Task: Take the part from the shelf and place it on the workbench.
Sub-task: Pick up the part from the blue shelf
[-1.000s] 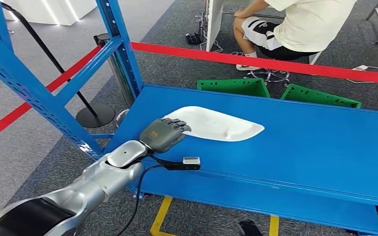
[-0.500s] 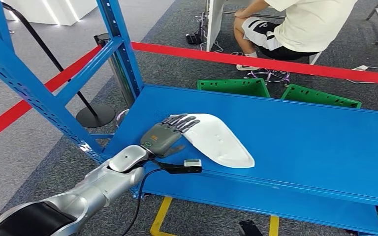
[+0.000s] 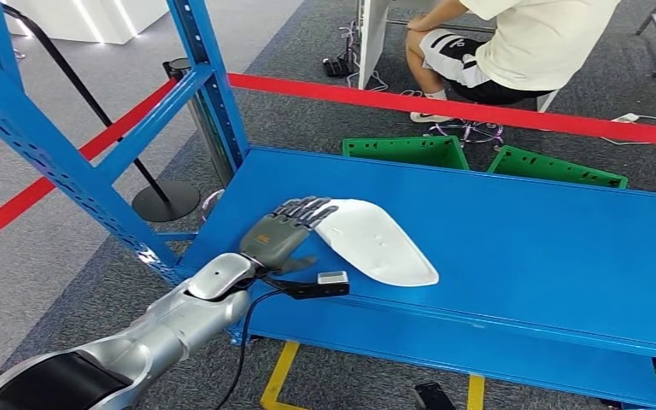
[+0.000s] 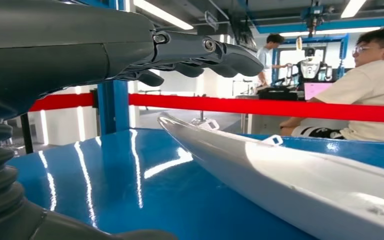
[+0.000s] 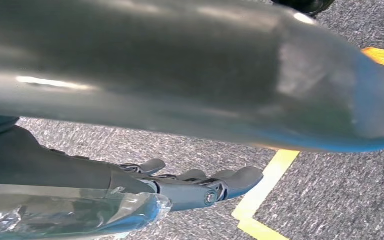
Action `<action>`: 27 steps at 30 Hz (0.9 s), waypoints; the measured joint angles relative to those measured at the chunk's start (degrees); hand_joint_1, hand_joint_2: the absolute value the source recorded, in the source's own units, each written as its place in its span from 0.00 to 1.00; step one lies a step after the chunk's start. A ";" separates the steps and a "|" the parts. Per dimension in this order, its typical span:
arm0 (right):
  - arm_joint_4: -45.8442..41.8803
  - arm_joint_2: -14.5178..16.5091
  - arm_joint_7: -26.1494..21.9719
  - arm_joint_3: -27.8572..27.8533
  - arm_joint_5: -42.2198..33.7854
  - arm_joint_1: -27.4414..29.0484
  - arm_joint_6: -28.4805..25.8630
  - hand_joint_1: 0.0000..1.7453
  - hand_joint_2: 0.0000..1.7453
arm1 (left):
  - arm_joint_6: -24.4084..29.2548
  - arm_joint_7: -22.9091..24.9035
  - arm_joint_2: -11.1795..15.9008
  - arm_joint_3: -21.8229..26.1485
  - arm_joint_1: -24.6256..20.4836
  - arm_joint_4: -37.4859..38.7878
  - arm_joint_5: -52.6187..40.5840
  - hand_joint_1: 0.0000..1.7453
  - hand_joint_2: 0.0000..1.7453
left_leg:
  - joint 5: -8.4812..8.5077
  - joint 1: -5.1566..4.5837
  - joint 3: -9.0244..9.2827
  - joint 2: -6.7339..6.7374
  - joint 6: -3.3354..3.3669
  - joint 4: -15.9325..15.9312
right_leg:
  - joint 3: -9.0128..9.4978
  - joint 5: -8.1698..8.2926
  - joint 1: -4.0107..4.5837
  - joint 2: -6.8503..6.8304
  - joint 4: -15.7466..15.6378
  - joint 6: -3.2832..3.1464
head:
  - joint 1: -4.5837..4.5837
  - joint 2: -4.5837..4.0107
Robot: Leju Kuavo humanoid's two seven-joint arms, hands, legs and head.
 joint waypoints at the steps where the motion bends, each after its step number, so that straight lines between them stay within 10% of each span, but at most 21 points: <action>1: 0.00 0.00 0.01 0.00 -0.01 0.00 -0.01 0.00 0.00 | -0.13 0.16 0.04 0.00 0.02 0.01 0.27 0.00 0.00 | 0.00 0.00 0.00 0.00 0.00 0.00 | 0.00 0.00 0.00 0.00 0.00 0.00 | 0.00 0.00; 5: 0.00 0.00 0.01 -0.01 -0.02 0.01 -0.05 0.00 0.00 | -0.19 0.76 0.24 0.00 0.10 0.00 1.08 0.00 0.00 | 0.00 0.00 0.00 0.00 0.00 0.00 | 0.00 0.00 0.00 0.00 0.00 0.00 | -0.01 0.00; 9: 0.00 0.00 0.01 -0.01 0.00 0.01 -0.07 0.00 0.00 | 0.01 1.80 0.48 -0.01 0.21 0.02 0.57 0.00 1.00 | 0.00 0.00 0.00 0.00 0.00 0.00 | 0.00 0.00 0.00 0.00 0.00 0.00 | 0.00 0.00; 27: 0.00 0.00 0.46 -0.01 0.86 -0.17 0.75 0.00 0.00 | 0.60 3.11 1.24 -4.88 -0.79 2.32 -7.72 0.00 1.00 | 0.01 0.00 0.05 -0.01 0.00 0.00 | 0.11 0.00 0.01 -0.04 0.00 0.00 | 0.00 0.00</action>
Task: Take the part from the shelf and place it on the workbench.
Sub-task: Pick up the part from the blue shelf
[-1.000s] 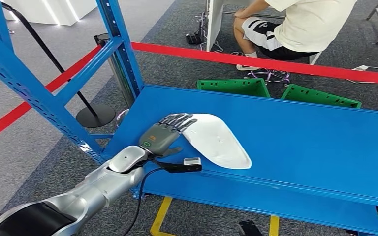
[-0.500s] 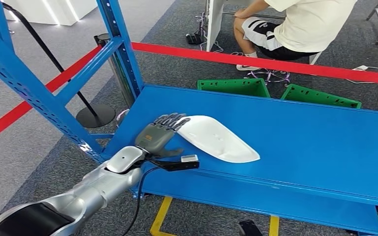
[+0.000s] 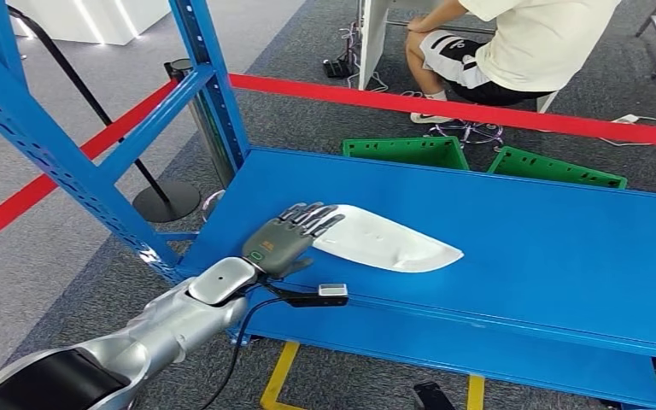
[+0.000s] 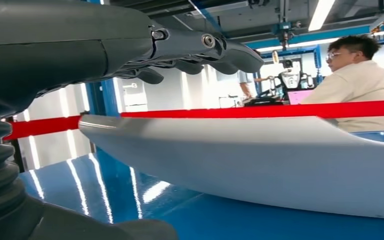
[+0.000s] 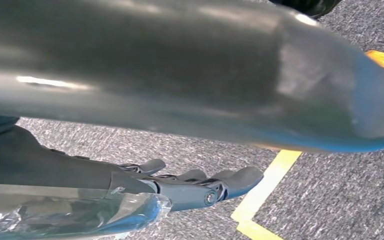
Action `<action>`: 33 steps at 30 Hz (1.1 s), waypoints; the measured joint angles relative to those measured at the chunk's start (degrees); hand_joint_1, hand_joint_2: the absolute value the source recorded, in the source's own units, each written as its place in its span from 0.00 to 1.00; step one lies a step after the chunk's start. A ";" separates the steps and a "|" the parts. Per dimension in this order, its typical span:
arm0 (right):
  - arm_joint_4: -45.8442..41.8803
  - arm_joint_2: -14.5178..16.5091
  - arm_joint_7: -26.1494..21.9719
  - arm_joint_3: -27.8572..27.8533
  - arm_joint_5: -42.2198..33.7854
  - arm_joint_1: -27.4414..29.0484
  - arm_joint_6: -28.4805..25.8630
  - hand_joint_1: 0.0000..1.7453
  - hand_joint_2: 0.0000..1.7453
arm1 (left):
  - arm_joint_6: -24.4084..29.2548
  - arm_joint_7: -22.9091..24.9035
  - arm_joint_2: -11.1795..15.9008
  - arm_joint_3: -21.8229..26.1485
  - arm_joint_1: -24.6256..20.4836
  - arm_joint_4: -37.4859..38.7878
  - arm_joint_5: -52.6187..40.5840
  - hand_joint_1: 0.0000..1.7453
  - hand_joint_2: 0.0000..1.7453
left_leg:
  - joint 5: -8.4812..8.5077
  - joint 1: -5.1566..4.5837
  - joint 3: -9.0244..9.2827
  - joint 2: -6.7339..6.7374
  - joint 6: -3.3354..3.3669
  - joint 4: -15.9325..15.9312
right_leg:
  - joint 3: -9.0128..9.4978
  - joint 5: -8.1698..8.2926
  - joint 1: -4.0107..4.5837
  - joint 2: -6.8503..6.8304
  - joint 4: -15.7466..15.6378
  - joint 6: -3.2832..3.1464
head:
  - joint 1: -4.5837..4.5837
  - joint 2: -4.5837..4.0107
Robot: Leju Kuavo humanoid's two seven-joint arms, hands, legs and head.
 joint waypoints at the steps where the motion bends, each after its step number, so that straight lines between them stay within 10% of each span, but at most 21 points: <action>1: 0.00 0.00 0.01 0.00 0.00 -0.01 0.00 0.00 0.00 | -0.01 -0.01 0.00 -0.20 -0.07 0.08 -0.01 0.00 1.00 | 0.00 0.00 0.00 0.00 0.00 0.00 | 0.01 0.00 0.00 0.00 0.00 0.00 | 0.00 0.00; 24: 0.00 0.20 -0.09 0.00 -0.74 -0.61 -0.03 0.00 0.00 | 0.96 -1.38 -0.17 -2.00 0.12 0.58 4.45 0.03 1.00 | 0.01 -0.01 0.05 -0.01 0.02 0.00 | 0.06 0.00 0.00 -0.02 0.00 0.00 | -0.01 0.00; 29: 0.00 0.20 -0.37 0.01 -1.07 -0.54 -0.24 0.00 0.00 | -0.47 -1.85 -0.08 -0.50 0.82 0.60 7.63 0.99 1.00 | 0.01 0.00 0.05 -0.01 0.02 0.00 | 0.06 0.00 0.01 -0.02 0.00 0.00 | -0.01 0.00; 33: 0.00 0.20 -0.46 0.00 -1.19 -0.51 -0.24 0.00 0.00 | -1.00 -2.08 0.07 0.45 1.62 0.63 8.56 1.00 1.00 | 0.01 0.00 0.05 -0.01 0.02 0.00 | 0.05 0.00 0.01 -0.03 0.00 0.00 | 0.00 0.00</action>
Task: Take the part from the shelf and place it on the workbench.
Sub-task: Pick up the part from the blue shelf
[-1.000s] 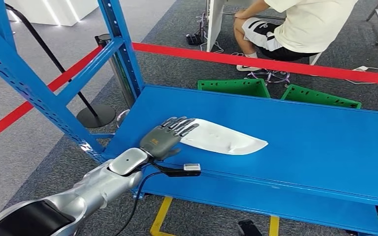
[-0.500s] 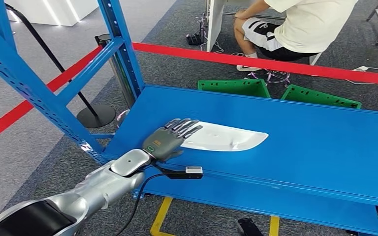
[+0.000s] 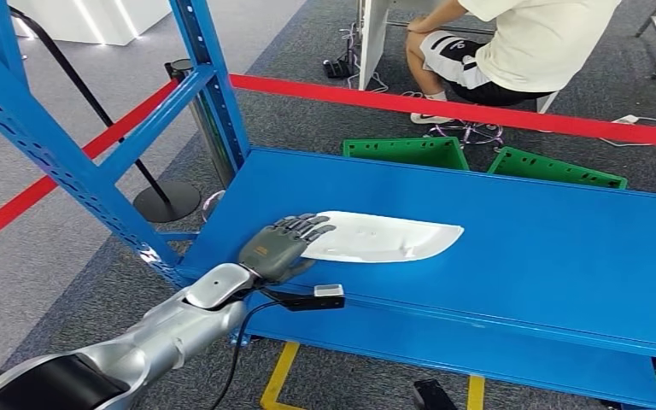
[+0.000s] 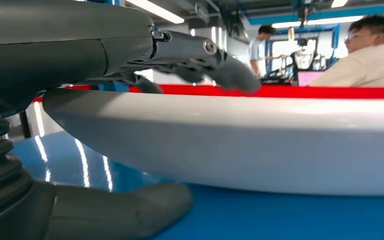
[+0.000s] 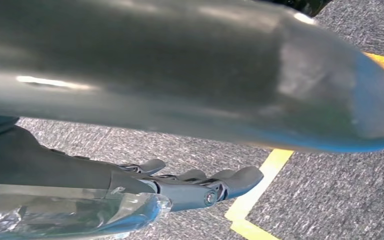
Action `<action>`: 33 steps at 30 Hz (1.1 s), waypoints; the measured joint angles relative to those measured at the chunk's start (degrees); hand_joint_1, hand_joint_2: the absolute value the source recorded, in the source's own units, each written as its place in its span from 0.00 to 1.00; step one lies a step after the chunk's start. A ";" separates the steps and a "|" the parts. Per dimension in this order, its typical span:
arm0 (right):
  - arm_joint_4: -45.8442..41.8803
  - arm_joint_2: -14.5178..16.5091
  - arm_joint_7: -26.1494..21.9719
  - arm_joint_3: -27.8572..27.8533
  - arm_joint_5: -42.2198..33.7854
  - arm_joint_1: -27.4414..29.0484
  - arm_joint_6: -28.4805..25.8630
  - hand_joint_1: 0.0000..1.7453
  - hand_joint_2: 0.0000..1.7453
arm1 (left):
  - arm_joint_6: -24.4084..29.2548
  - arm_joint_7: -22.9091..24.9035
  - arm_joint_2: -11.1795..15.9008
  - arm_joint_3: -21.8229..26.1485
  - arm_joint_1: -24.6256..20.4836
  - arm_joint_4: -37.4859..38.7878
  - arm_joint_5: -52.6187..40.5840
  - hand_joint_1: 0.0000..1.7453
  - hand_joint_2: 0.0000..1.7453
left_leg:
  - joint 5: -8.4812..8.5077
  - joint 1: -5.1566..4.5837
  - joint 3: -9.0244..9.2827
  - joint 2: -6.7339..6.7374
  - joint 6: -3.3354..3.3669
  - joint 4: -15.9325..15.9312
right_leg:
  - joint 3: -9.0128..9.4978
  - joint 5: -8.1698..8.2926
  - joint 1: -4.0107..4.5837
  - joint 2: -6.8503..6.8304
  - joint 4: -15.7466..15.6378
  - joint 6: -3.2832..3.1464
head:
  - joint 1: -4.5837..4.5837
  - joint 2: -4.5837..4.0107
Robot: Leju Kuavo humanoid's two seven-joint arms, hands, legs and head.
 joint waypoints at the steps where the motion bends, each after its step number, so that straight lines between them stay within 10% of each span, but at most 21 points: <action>1: 0.00 0.00 -0.03 0.00 -0.03 0.00 0.00 0.00 0.00 | -0.22 -0.10 0.03 0.21 0.14 0.01 0.26 1.00 1.00 | 0.00 0.00 0.00 0.00 0.00 0.00 | 0.00 0.00 0.00 0.00 0.00 0.00 | 0.01 0.00; 33: 0.00 0.00 -0.08 0.00 -0.19 -0.01 -0.02 0.00 0.00 | -2.03 -0.26 0.15 1.96 0.76 0.02 1.92 1.00 1.00 | 0.01 0.00 0.00 0.00 0.00 0.00 | 0.00 0.00 -0.01 0.01 0.00 0.00 | 0.01 0.00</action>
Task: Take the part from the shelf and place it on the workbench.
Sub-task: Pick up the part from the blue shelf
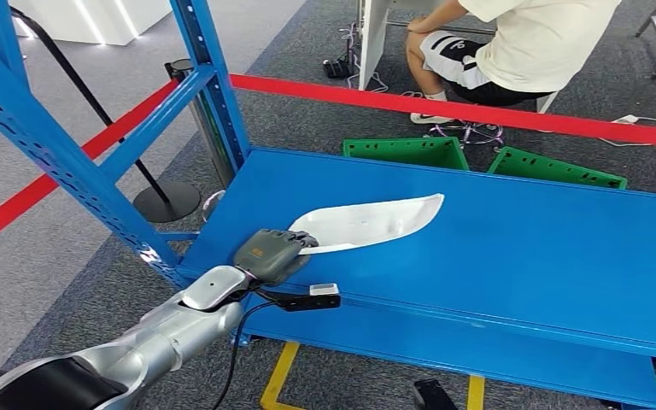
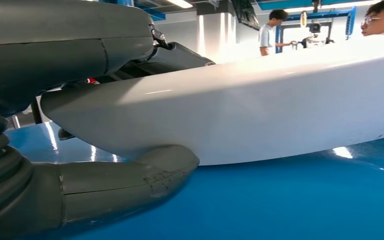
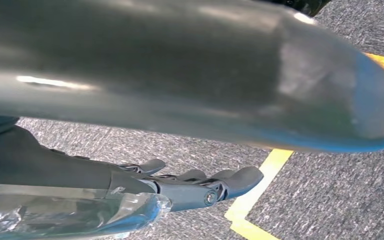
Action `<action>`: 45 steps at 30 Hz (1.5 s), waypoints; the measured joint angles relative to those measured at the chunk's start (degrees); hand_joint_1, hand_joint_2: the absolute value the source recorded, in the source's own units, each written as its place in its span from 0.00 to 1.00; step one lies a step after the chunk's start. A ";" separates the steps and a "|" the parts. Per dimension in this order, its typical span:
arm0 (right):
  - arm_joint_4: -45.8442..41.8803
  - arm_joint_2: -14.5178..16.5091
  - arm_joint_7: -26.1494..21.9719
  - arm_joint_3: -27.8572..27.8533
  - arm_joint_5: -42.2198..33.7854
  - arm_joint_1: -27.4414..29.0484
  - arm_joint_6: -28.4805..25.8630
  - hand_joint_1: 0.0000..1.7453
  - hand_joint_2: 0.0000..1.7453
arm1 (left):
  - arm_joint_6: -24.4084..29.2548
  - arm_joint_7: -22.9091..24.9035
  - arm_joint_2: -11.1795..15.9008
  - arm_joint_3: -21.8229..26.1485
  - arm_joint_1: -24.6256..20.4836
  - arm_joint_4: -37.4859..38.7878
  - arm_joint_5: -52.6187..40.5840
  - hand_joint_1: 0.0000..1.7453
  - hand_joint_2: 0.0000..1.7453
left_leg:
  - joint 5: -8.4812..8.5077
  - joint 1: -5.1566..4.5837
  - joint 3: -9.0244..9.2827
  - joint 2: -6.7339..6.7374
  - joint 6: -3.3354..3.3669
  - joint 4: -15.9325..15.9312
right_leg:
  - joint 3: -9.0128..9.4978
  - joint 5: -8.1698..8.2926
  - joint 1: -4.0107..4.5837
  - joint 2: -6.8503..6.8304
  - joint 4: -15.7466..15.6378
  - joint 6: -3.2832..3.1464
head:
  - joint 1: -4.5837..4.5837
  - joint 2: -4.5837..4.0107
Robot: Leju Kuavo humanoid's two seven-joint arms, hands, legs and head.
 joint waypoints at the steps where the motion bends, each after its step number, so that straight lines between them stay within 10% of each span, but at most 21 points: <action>1: 0.00 0.00 0.00 0.00 0.00 0.00 0.00 0.00 0.00 | 0.00 0.00 0.01 0.00 0.00 0.00 0.00 1.00 1.00 | 0.00 0.00 0.00 0.00 0.00 0.00 | 0.00 0.00 0.00 0.00 0.00 0.00 | -0.01 0.00; 4: 0.00 0.00 0.00 0.00 0.00 0.00 0.00 0.00 0.00 | -0.13 0.00 0.01 0.02 0.01 0.00 0.28 0.93 1.00 | 0.00 0.00 0.00 0.00 0.00 0.00 | 0.00 0.00 0.00 0.00 0.00 0.00 | -0.01 0.00; 8: 0.00 0.00 -0.02 0.00 -0.02 0.00 -0.03 0.00 0.00 | -1.04 0.32 0.03 0.29 0.01 0.00 0.88 0.09 1.00 | 0.00 0.00 0.00 0.00 0.00 0.00 | 0.00 0.00 0.00 0.00 0.00 0.00 | -0.01 0.00; 12: 0.00 0.00 -0.03 0.00 -0.22 0.00 -0.22 0.00 0.00 | -4.94 1.63 -0.13 0.84 -0.40 0.00 1.80 0.00 0.00 | 0.00 0.00 0.03 -0.01 0.00 0.00 | 0.03 0.00 0.00 -0.02 0.00 0.00 | -0.02 0.00; 13: 0.00 0.00 -0.04 0.00 -0.29 0.00 -0.26 0.00 0.00 | -6.90 1.84 -0.21 1.04 -0.81 -0.02 2.21 0.00 0.00 | 0.00 0.00 0.06 -0.01 0.00 0.00 | 0.07 0.00 0.00 -0.03 0.00 0.00 | -0.01 0.00; 17: 0.00 0.00 -0.22 0.00 -0.48 -0.01 -0.32 0.00 0.00 | -15.22 1.51 -0.25 1.48 -2.86 -0.32 3.01 0.00 1.00 | -0.01 -0.01 0.27 -0.04 0.01 0.00 | 0.31 -0.02 0.01 -0.09 -0.01 0.01 | -0.01 0.00; 45: 0.00 0.00 -0.78 0.00 -0.75 0.01 -0.68 0.00 0.00 | -16.79 0.56 -0.24 1.38 -3.91 -1.33 3.53 0.00 1.00 | 0.01 -0.01 0.50 -0.03 0.04 0.00 | 0.52 -0.02 0.01 -0.07 -0.01 0.02 | -0.01 0.00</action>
